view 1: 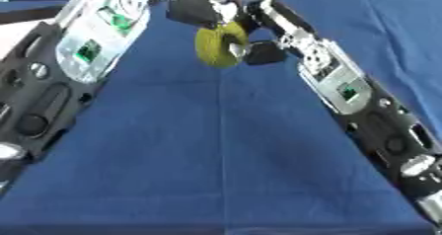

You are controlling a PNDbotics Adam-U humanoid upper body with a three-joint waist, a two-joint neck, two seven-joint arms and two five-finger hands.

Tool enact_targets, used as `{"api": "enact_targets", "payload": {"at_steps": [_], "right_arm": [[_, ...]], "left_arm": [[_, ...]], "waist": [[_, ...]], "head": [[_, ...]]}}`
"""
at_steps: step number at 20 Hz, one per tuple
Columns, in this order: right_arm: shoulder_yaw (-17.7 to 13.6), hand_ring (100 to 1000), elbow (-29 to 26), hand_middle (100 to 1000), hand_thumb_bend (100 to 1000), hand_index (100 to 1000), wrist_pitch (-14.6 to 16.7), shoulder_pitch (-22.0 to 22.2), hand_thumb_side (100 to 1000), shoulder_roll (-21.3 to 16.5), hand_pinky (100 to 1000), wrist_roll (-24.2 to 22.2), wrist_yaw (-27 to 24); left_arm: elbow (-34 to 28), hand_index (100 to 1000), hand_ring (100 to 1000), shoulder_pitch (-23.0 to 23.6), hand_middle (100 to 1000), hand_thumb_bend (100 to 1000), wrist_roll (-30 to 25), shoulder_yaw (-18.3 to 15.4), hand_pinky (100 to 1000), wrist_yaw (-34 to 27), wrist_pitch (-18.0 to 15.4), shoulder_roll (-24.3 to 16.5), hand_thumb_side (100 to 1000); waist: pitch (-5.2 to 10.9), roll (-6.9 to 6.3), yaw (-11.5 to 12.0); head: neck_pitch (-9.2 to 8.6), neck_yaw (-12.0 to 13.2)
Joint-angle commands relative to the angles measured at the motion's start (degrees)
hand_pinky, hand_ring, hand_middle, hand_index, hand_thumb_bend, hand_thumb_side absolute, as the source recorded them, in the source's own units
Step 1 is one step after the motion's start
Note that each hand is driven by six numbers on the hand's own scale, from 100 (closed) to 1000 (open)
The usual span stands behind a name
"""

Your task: Pick up the objects with one hand, pass them to the other hand, and then place them into the box on the other side of the table.

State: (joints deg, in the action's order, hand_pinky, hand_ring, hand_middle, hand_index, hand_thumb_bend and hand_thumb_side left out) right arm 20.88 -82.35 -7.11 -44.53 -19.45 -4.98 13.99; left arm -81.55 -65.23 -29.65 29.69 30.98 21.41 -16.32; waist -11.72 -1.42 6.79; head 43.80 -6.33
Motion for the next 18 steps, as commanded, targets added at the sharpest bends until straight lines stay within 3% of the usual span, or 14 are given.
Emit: {"api": "enact_targets", "payload": {"at_steps": [1, 10, 18], "right_arm": [[-0.3, 539, -1.4, 385, 100, 451, 0.0, -0.9, 100, -0.7, 701, 0.4, -0.3], [-0.3, 536, -1.8, 383, 100, 449, 0.1, -0.6, 100, -0.9, 694, 0.8, -0.7], [-0.3, 531, -3.9, 381, 100, 447, 0.0, 0.2, 100, -2.2, 691, 1.4, -2.1]], "left_arm": [[-1.4, 817, 752, -1.0, 729, 219, -3.5, -1.2, 852, 2.0, -0.1, -1.1, 499], [-1.2, 835, 788, -0.8, 761, 408, -11.9, -1.2, 871, 7.6, -1.4, -1.0, 474], [0.2, 844, 807, -0.7, 777, 533, -15.3, -1.3, 876, 12.2, -3.5, -0.6, 402]], "waist": [[1.26, -0.02, 0.1], [1.12, -0.07, 0.1], [1.10, -0.12, 0.0]], "head": [[0.31, 0.4], [0.31, 1.0], [0.31, 1.6]]}}
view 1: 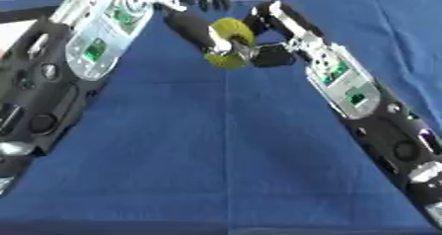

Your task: Pick up the objects with one hand, pass them to the other hand, and then place them into the box on the other side of the table.

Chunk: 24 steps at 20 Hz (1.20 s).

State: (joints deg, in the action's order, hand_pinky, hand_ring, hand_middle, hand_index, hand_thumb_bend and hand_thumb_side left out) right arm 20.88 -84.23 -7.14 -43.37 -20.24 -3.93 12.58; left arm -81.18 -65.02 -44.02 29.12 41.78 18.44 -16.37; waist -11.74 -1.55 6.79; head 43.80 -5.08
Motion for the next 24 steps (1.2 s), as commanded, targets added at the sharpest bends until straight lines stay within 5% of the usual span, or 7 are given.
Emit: {"api": "enact_targets", "payload": {"at_steps": [1, 16, 24], "right_arm": [[-0.3, 531, -2.3, 381, 100, 447, 0.0, -0.9, 100, -1.5, 691, 0.4, -0.9], [0.1, 530, -4.2, 380, 100, 444, 0.0, -0.1, 100, -1.7, 687, -0.2, -1.8], [0.2, 530, -4.2, 379, 100, 442, 0.0, 0.0, 100, -1.7, 686, -0.4, -2.0]], "left_arm": [[0.0, 844, 807, -0.9, 778, 540, -1.2, -0.8, 876, 1.9, -0.8, -0.5, 393], [0.9, 858, 816, -0.2, 789, 585, 1.8, -1.3, 877, 7.9, -2.3, 0.4, 310], [0.6, 853, 804, 0.2, 777, 580, 6.1, -1.5, 874, 7.4, -0.4, 0.5, 406]], "waist": [[1.11, 0.01, 0.0], [0.98, 0.07, -0.3], [0.93, 0.13, -0.2]], "head": [[0.31, 0.4], [0.31, 1.3], [0.31, 1.3]]}}
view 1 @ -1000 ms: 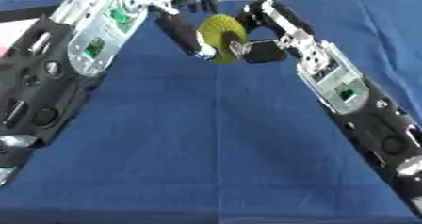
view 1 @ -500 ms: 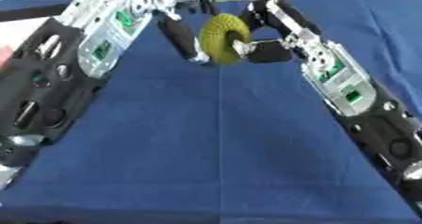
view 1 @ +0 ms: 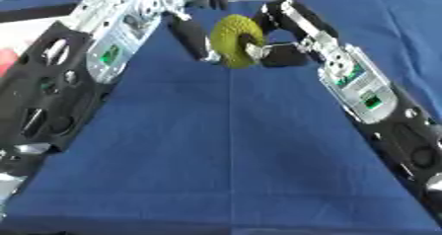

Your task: Pick up the objects with one hand, pass them to the other hand, and then place them into the box on the other side of the table.

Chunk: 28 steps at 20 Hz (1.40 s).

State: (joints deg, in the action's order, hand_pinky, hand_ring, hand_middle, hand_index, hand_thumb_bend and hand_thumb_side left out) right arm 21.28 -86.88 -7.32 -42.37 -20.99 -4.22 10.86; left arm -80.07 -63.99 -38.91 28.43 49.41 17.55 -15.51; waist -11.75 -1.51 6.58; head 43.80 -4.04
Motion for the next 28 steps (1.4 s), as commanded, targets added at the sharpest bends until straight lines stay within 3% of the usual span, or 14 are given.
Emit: {"api": "enact_targets", "payload": {"at_steps": [1, 12, 28], "right_arm": [[-0.1, 530, -1.7, 379, 100, 442, 0.2, -1.0, 100, -1.0, 686, -0.2, -0.3], [0.2, 528, -2.8, 380, 100, 440, 0.7, -1.0, 100, -1.0, 683, -0.5, -1.1], [0.5, 526, -3.3, 380, 100, 438, 2.8, -0.9, 100, -1.1, 673, -0.7, -3.8]], "left_arm": [[-0.4, 852, 804, -0.8, 777, 585, 1.3, -0.9, 874, -0.5, 0.8, -0.3, 418], [2.6, 856, 806, -0.7, 779, 606, 1.2, -0.6, 878, -1.8, 1.7, 0.5, 530], [7.7, 865, 817, -1.1, 788, 631, 0.1, -0.8, 877, 1.1, -0.4, 2.0, 474]], "waist": [[0.94, 0.11, 0.0], [0.82, 0.16, -0.1], [0.83, 0.14, -0.2]], "head": [[0.31, 0.4], [0.31, 0.8], [0.31, 1.4]]}}
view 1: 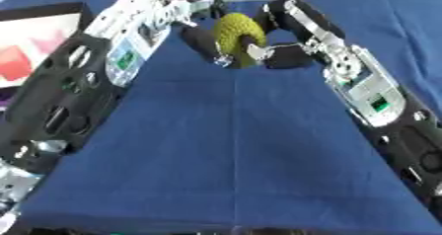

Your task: Pick up the objects with one hand, pass them to the other hand, and then place them into the box on the other side of the table.

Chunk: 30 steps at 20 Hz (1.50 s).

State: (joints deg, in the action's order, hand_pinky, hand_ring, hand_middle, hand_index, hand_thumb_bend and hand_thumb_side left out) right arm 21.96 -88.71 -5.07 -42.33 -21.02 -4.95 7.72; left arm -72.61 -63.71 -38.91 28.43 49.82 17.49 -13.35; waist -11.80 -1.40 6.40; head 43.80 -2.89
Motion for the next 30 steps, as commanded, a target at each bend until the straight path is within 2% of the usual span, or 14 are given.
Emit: {"api": "enact_targets", "payload": {"at_steps": [1, 6, 10, 14, 15, 17, 19, 21, 23, 26, 30], "right_arm": [[-0.2, 526, -1.5, 379, 100, 438, 0.6, -0.9, 100, -1.1, 673, 0.0, -0.7], [-0.1, 526, -1.7, 379, 100, 438, 1.0, -1.0, 100, -1.1, 672, -0.4, -1.1], [-0.1, 525, -1.7, 379, 100, 437, 1.0, -0.9, 100, -1.2, 671, -0.6, -1.2], [-0.1, 524, -1.7, 378, 100, 436, 0.8, -0.9, 100, -1.2, 670, -0.6, -1.0], [0.0, 524, -1.6, 378, 100, 436, 0.7, -0.9, 100, -1.2, 670, -0.6, -0.9], [0.0, 524, -1.6, 378, 100, 436, 0.5, -0.8, 100, -1.2, 670, -0.6, -0.6], [0.0, 524, -1.4, 378, 100, 436, 0.3, -0.8, 100, -1.2, 670, -0.6, -0.4], [0.0, 524, -1.3, 377, 100, 435, 0.1, -0.7, 100, -1.2, 669, -0.6, -0.1], [-0.1, 523, -1.1, 377, 100, 435, -0.3, -0.7, 100, -1.2, 669, -0.5, 0.2], [-0.3, 522, -0.6, 377, 100, 434, -0.7, -0.6, 100, -1.2, 668, -0.1, 0.5], [-0.5, 521, -0.2, 376, 100, 433, -1.1, -0.6, 100, -1.2, 668, 0.8, 0.8]], "left_arm": [[0.6, 865, 817, -1.4, 789, 633, 0.2, -0.8, 877, 0.8, -0.5, -0.1, 470], [1.8, 859, 816, -1.6, 786, 605, 0.2, -0.9, 876, 1.1, -1.0, 0.4, 427], [2.0, 843, 804, -1.6, 771, 507, 1.2, -1.2, 869, 0.9, -0.7, 0.6, 348], [1.6, 781, 779, -1.5, 728, 348, 3.4, -1.3, 857, -0.4, 0.5, 0.6, 269], [1.4, 781, 779, -1.5, 728, 348, 4.1, -1.2, 857, -0.9, 0.9, 0.6, 269], [1.0, 724, 747, -1.4, 679, 251, 5.2, -1.1, 848, -1.9, 1.5, 0.5, 246], [0.8, 715, 741, -1.3, 671, 226, 6.0, -0.9, 845, -3.1, 2.1, 0.5, 244], [0.4, 674, 718, -1.3, 637, 134, 6.5, -0.7, 836, -4.1, 2.4, 0.4, 243], [-0.2, 642, 697, -1.2, 612, 100, 6.8, -0.5, 827, -5.2, 2.7, 0.2, 225], [-1.7, 567, 658, -0.9, 565, 100, 7.3, -0.3, 809, -7.1, 3.2, -0.3, 213], [-4.1, 543, 635, -0.7, 538, 100, 7.1, 0.3, 798, -9.1, 4.1, -1.1, 191]], "waist": [[0.88, 0.03, 0.0], [0.86, 0.03, 0.0], [0.83, 0.01, 0.0], [0.81, -0.02, 0.0], [0.81, -0.02, 0.0], [0.81, -0.01, 0.1], [0.79, 0.01, 0.1], [0.78, 0.04, 0.1], [0.75, 0.05, 0.2], [0.71, 0.03, 0.2], [0.65, 0.03, 0.2]], "head": [[0.31, 0.3], [0.31, 0.5], [0.31, 0.6], [0.31, 0.5], [0.31, 0.5], [0.31, 0.5], [0.31, 0.5], [0.31, 0.4], [0.31, 0.4], [0.31, 0.4], [0.31, 0.3]]}}
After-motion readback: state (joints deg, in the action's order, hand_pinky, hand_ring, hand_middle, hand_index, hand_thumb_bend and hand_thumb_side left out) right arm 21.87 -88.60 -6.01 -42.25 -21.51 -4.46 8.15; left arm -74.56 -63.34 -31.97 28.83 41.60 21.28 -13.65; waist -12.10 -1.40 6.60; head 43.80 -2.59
